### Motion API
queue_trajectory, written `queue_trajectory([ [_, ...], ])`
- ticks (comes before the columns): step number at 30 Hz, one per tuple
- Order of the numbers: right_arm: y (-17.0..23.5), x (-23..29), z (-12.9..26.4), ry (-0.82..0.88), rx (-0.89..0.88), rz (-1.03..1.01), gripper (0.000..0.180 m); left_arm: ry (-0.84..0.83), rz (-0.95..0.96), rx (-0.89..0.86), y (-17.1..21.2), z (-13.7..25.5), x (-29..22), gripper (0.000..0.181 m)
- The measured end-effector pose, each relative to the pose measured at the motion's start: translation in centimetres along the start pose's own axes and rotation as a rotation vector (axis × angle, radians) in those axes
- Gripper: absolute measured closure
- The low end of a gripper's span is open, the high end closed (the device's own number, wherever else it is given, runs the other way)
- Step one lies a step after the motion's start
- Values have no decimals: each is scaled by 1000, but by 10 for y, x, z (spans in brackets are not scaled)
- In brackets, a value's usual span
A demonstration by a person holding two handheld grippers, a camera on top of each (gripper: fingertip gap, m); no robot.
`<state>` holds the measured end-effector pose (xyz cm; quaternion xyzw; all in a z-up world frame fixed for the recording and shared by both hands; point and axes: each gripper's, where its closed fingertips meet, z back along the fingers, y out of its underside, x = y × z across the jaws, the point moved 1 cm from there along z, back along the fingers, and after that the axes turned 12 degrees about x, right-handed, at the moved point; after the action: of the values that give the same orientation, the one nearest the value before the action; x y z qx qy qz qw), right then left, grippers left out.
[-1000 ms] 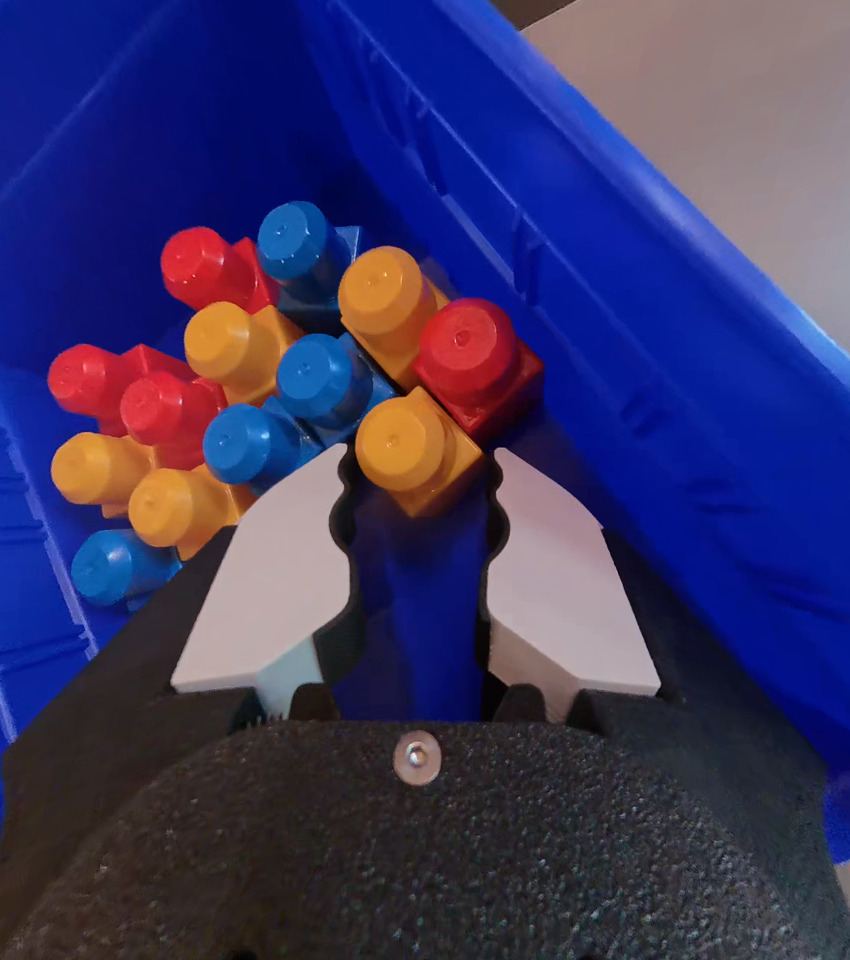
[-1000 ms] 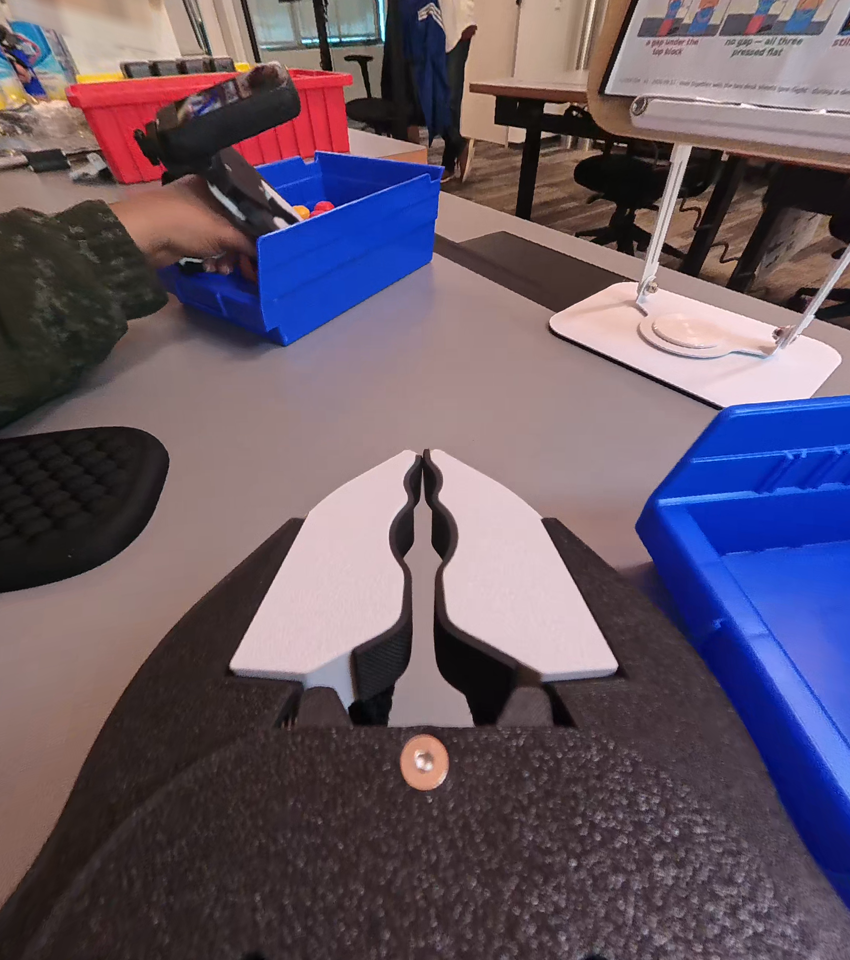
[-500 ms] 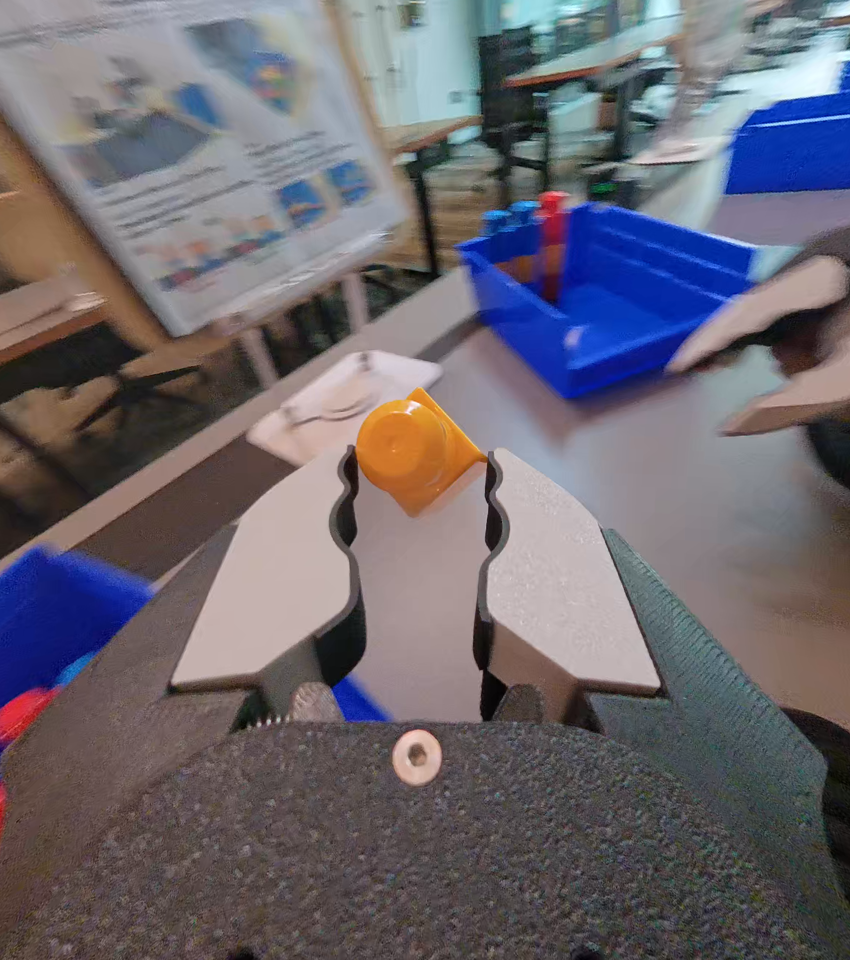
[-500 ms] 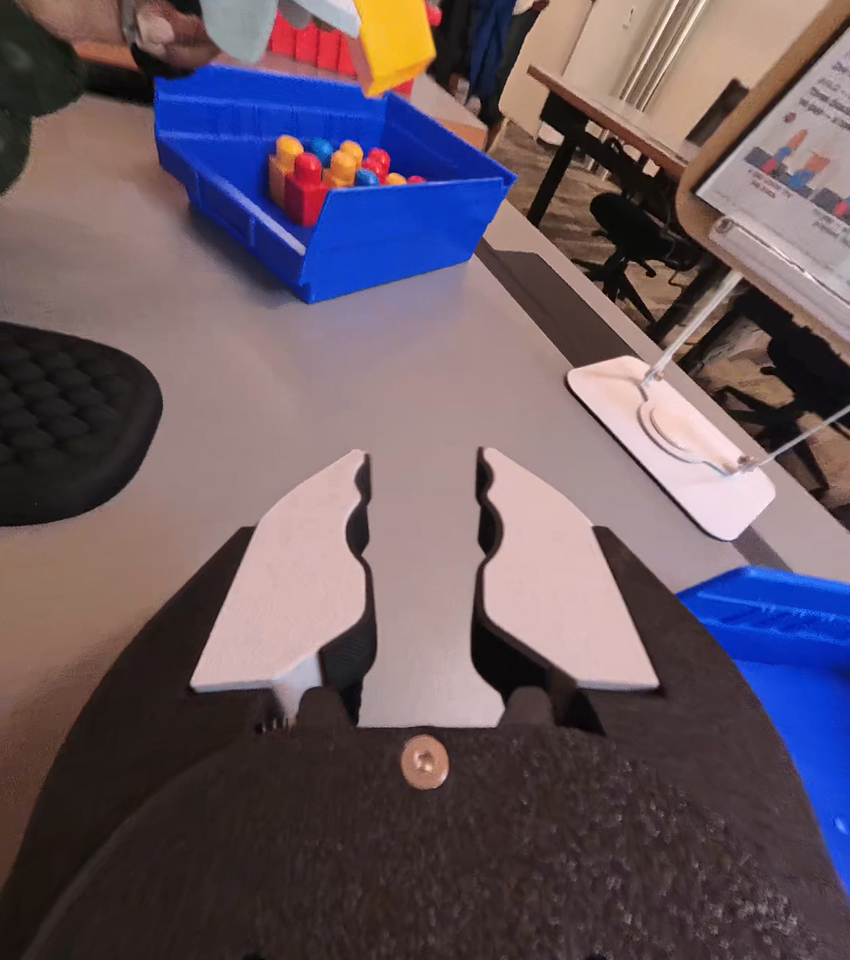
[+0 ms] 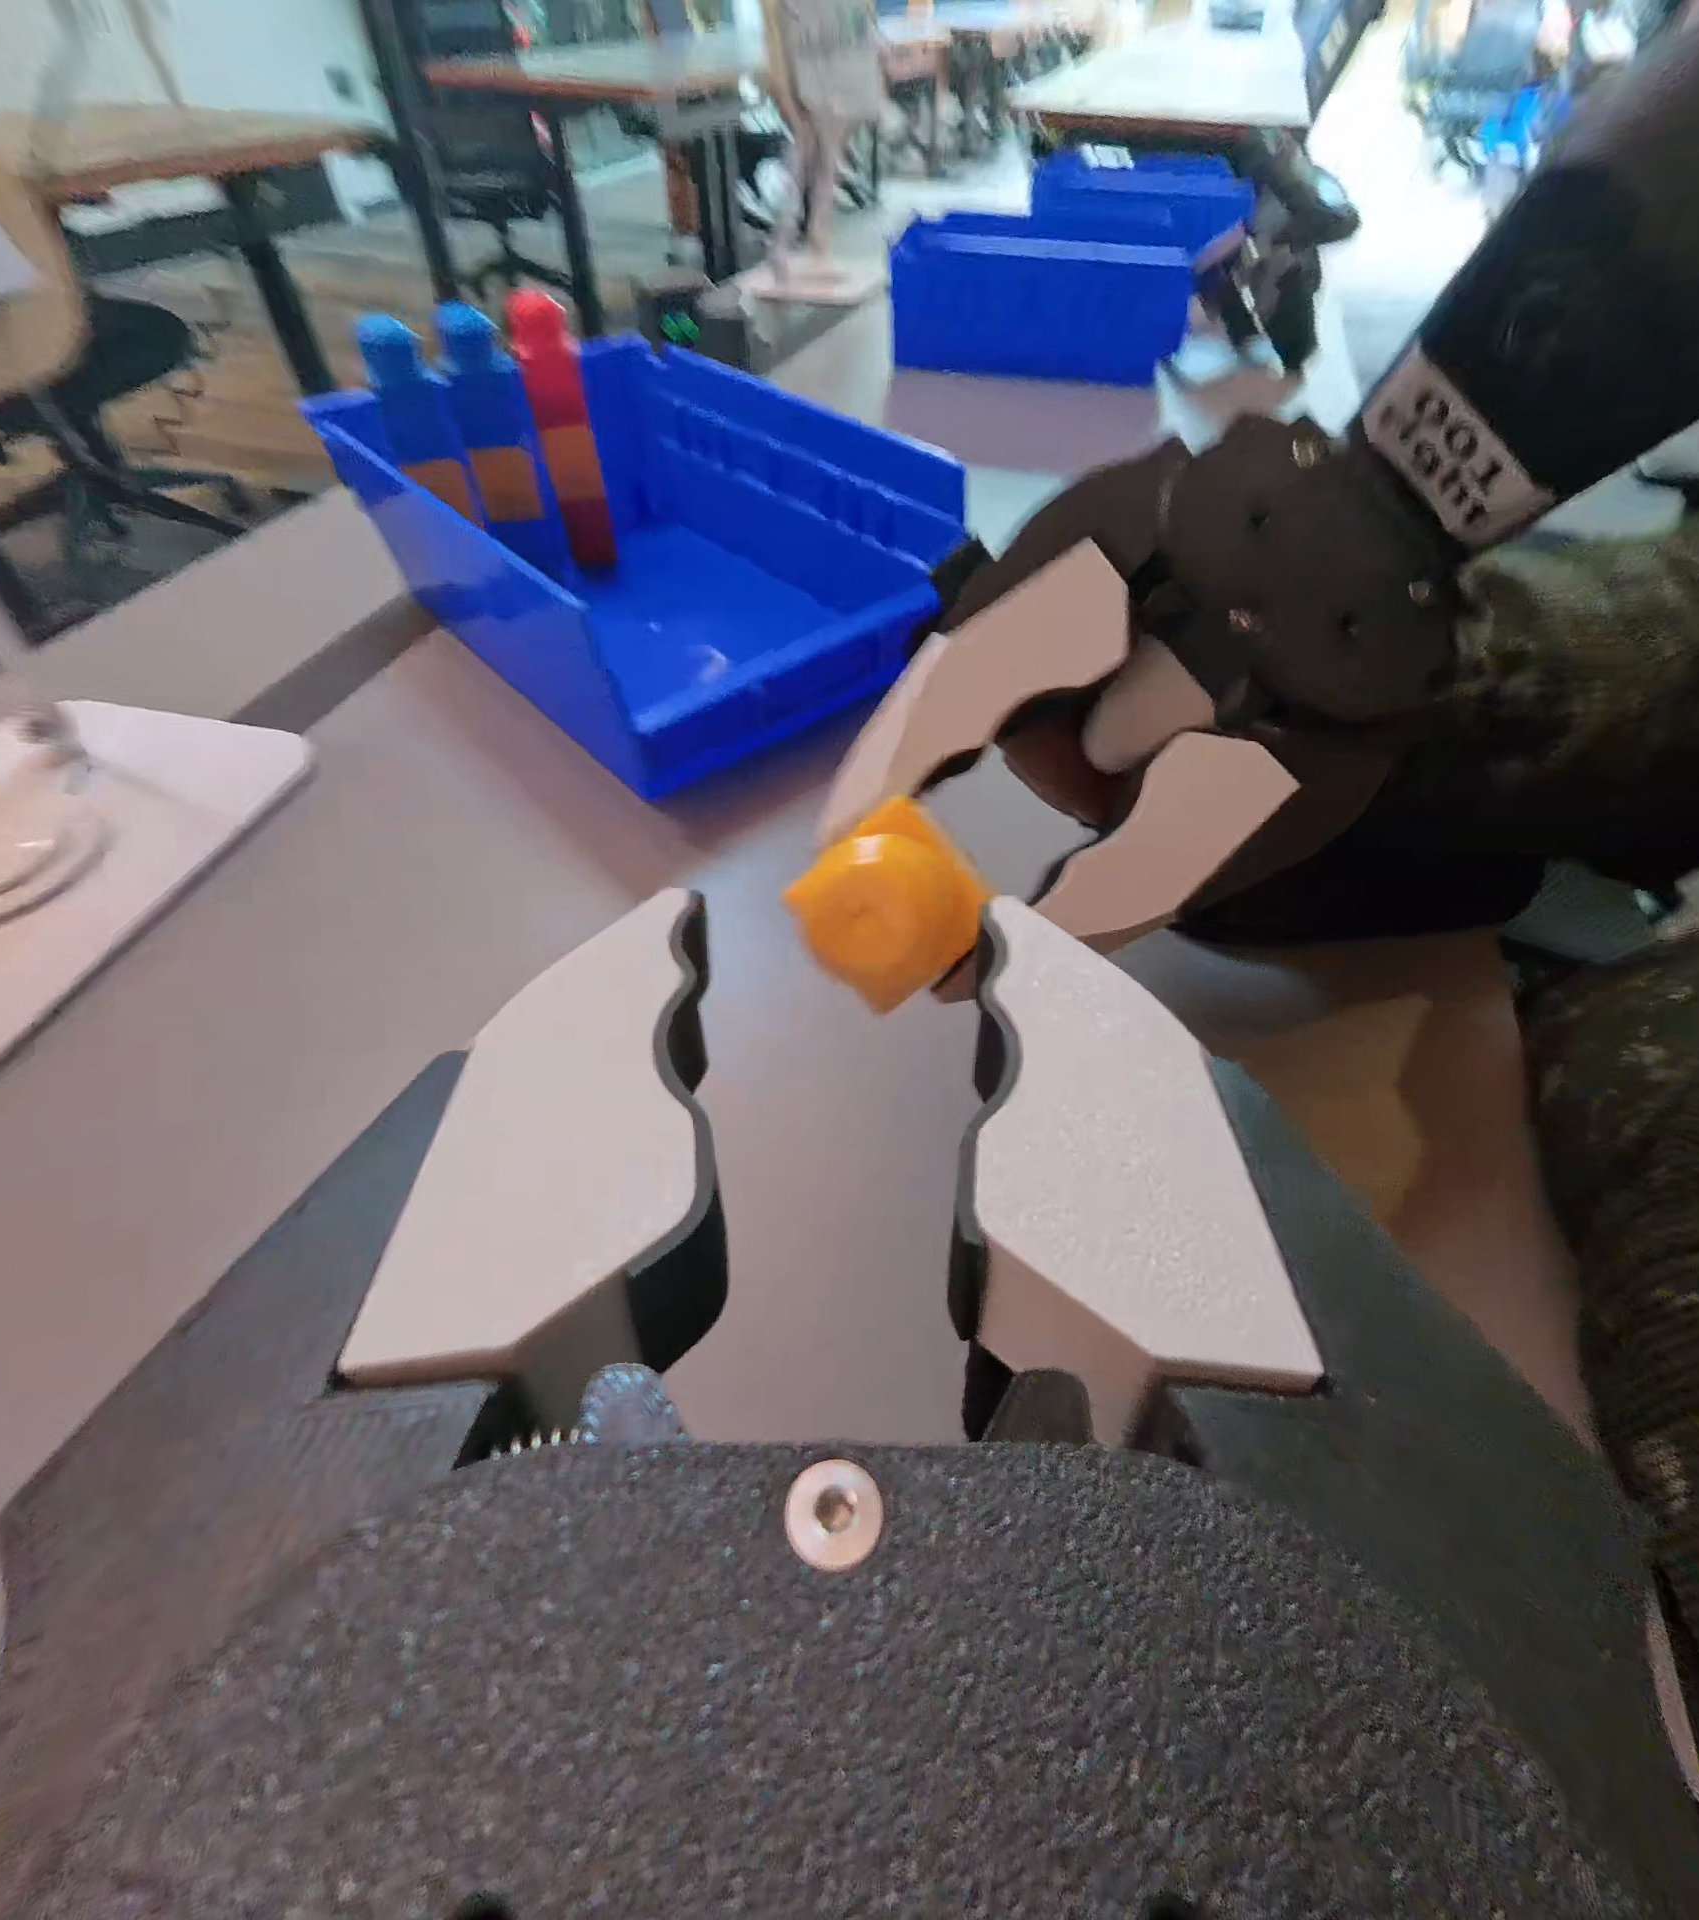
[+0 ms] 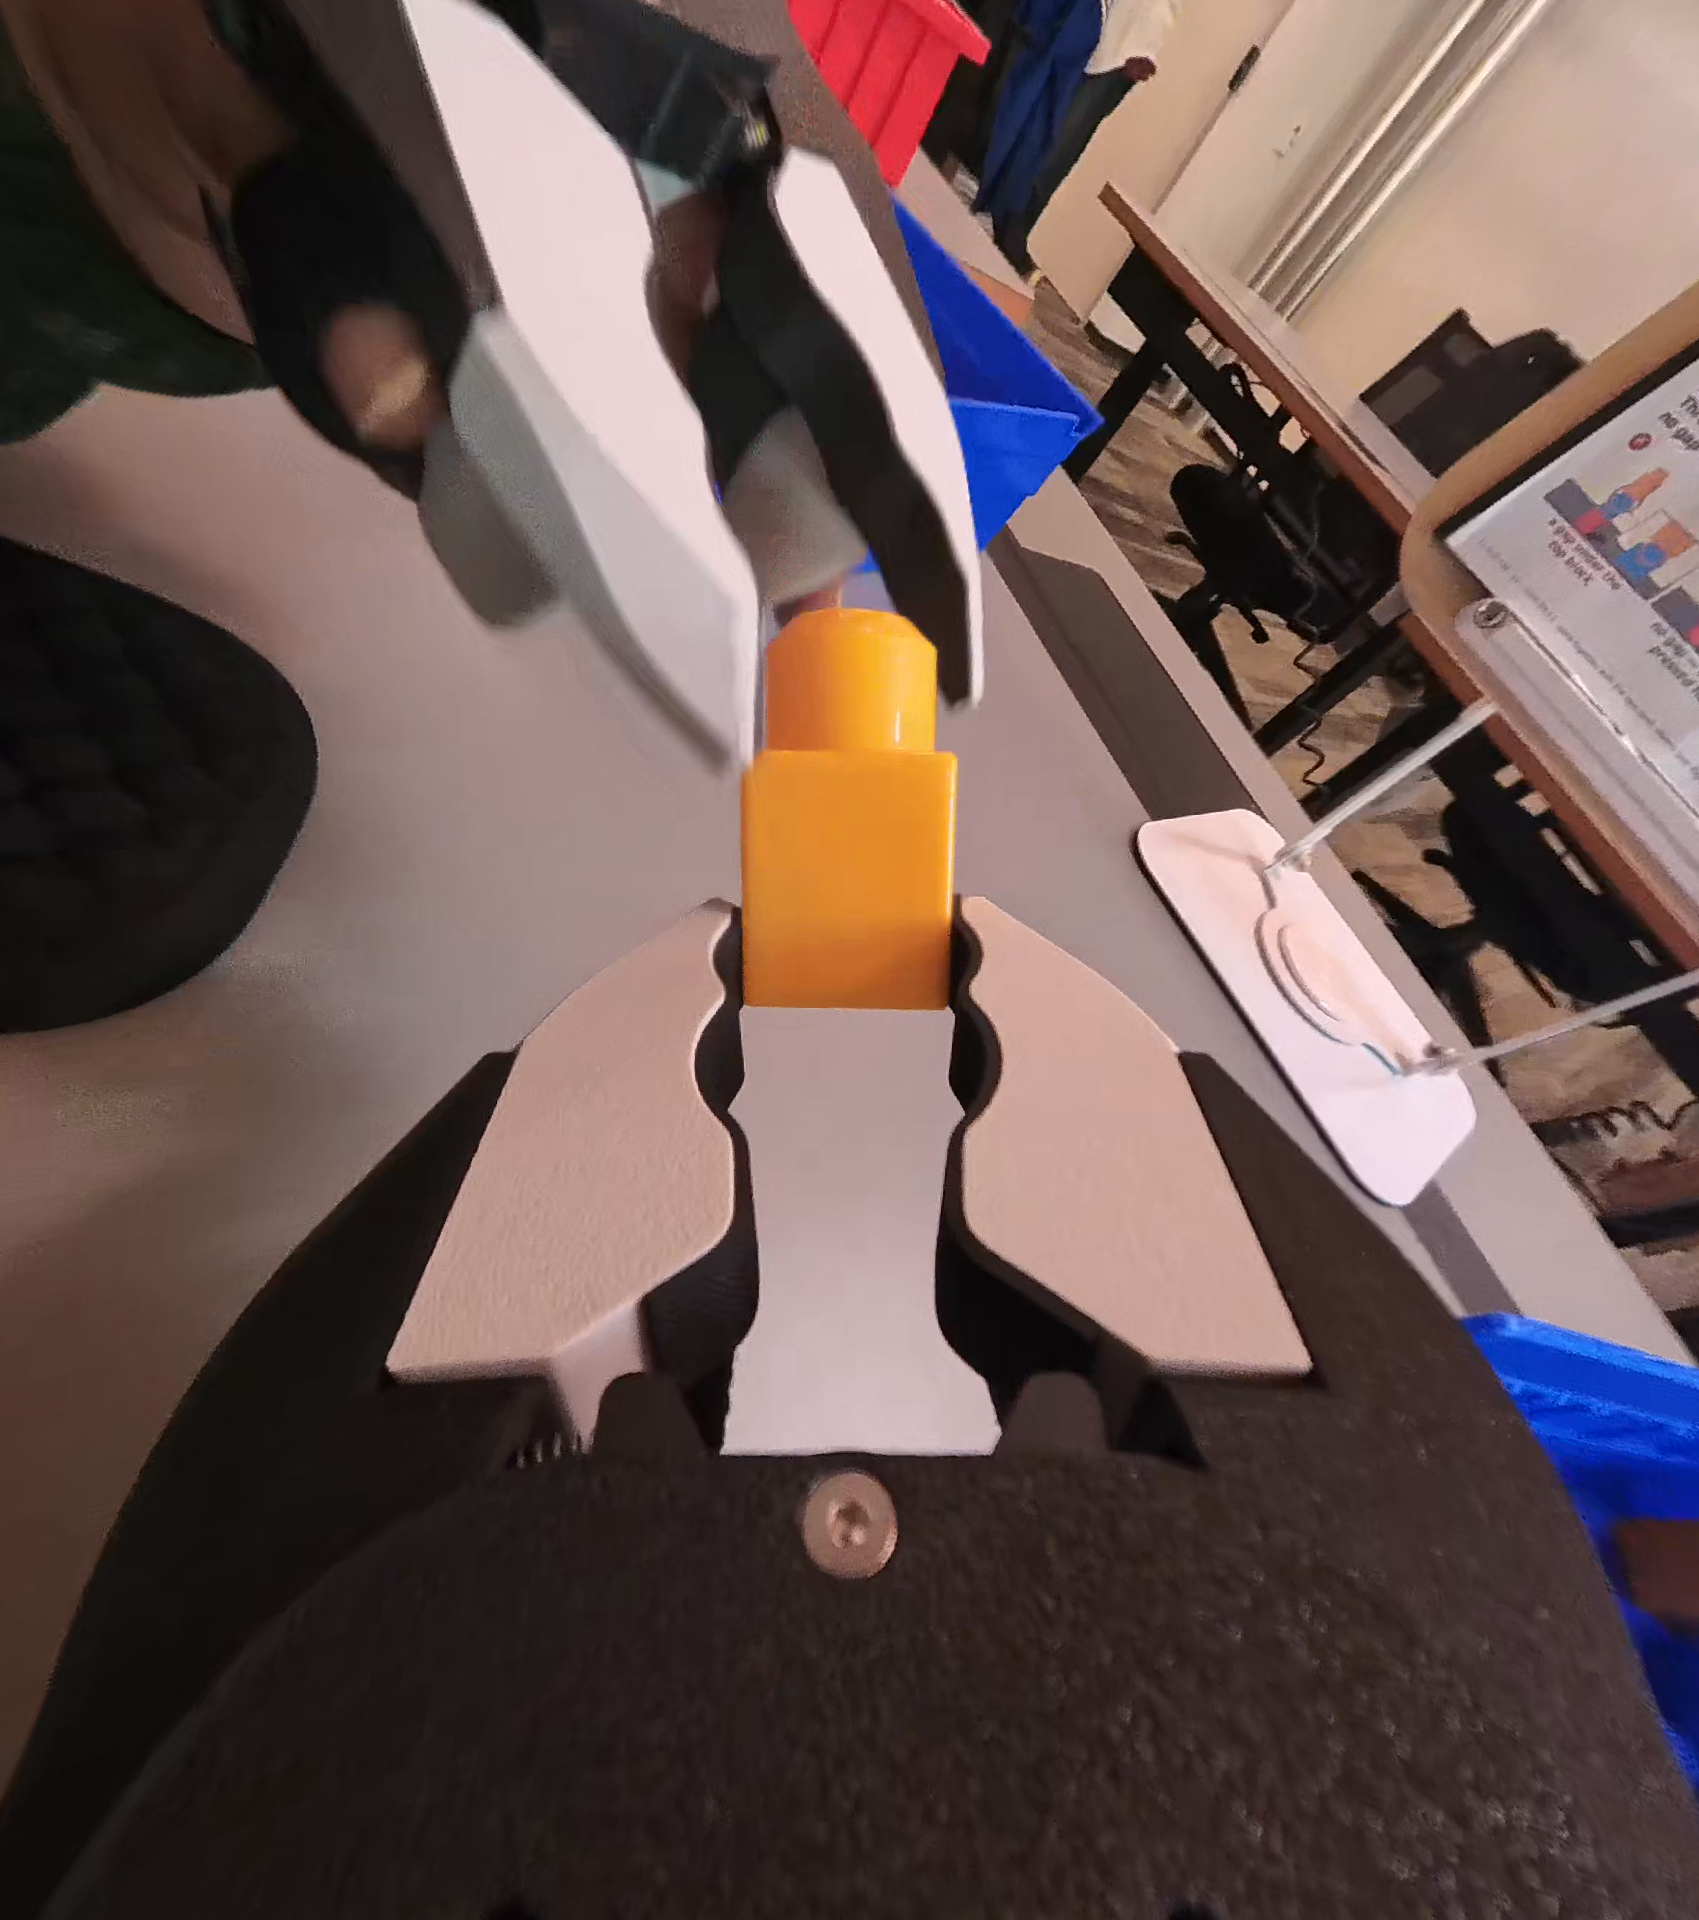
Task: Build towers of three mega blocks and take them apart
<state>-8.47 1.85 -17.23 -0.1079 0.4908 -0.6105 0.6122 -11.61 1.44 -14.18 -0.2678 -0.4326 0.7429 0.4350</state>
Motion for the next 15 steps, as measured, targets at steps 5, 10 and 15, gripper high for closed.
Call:
queue_trajectory([
  [5, 5, -19, 11, -58, -64, -125, 143, -400, 102, -176, 0, 97, 101, 146],
  [10, 9, -29, 17, -111, -114, -218, 143, -674, 194, 157, 88, 147, 199, 133],
  [15, 16, -26, 13, -136, -99, -214, 143, -665, 122, 504, 149, 134, 227, 129],
])
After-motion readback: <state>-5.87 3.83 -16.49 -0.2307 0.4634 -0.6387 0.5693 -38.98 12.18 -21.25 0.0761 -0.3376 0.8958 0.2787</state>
